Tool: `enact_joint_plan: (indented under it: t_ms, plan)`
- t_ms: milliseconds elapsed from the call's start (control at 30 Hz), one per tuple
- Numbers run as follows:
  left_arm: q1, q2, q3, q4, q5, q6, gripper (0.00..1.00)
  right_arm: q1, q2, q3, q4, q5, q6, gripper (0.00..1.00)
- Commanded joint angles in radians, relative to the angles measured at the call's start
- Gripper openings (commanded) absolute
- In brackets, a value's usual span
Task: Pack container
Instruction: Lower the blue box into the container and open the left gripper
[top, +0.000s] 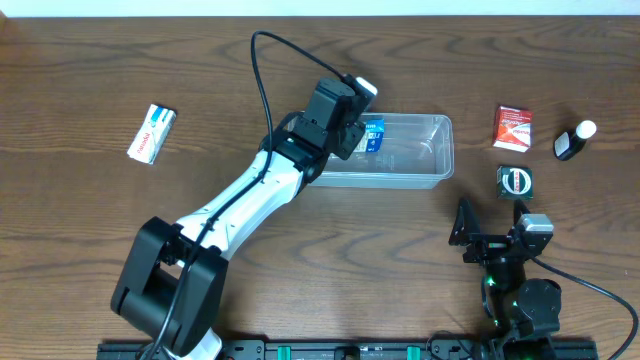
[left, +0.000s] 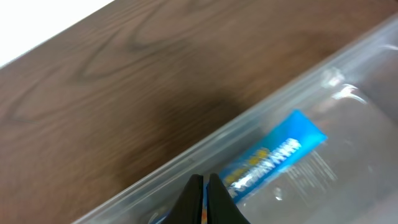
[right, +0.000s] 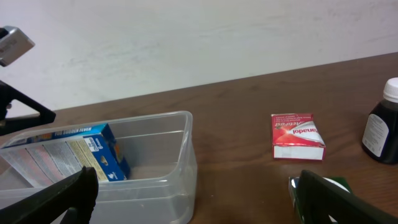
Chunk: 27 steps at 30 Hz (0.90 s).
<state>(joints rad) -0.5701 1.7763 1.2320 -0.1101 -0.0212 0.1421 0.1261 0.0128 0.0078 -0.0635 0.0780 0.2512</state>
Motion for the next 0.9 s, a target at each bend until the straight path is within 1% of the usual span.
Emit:
enact_joint_plan:
  t_ms: [0,633,867]
  plan:
    - [0.005,0.01,0.012,0.014,-0.097,-0.103,0.06,-0.008,-0.002,-0.002,-0.003,0.0,-0.013,0.99]
    - [0.011,0.018,0.009,0.0,-0.096,-0.102,0.06,-0.008,-0.002,-0.002,-0.003,0.0,-0.013,0.99]
    - [0.011,0.064,0.009,0.006,-0.096,-0.102,0.06,-0.008,-0.002,-0.002,-0.003,0.0,-0.013,0.99]
